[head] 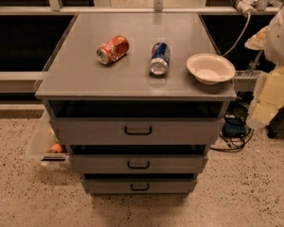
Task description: Open top drawer
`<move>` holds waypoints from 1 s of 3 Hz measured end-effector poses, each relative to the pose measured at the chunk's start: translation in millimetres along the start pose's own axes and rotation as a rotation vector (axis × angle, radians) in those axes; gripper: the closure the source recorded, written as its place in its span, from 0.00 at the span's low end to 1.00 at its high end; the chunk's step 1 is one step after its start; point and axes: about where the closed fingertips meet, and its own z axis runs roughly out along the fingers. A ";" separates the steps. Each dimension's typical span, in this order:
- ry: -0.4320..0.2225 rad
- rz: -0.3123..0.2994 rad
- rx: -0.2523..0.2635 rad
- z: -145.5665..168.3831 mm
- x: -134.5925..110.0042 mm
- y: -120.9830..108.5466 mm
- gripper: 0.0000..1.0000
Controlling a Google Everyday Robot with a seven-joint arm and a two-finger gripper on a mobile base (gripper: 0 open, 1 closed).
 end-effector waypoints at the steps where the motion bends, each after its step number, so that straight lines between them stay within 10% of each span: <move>1: 0.000 0.000 0.000 0.0 0.0 0.0 0.00; 3: -0.074 0.049 0.004 26.4 22.3 13.4 0.00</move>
Offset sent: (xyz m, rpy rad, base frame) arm -0.0004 -0.0121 -0.0142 0.0348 0.0056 -0.0365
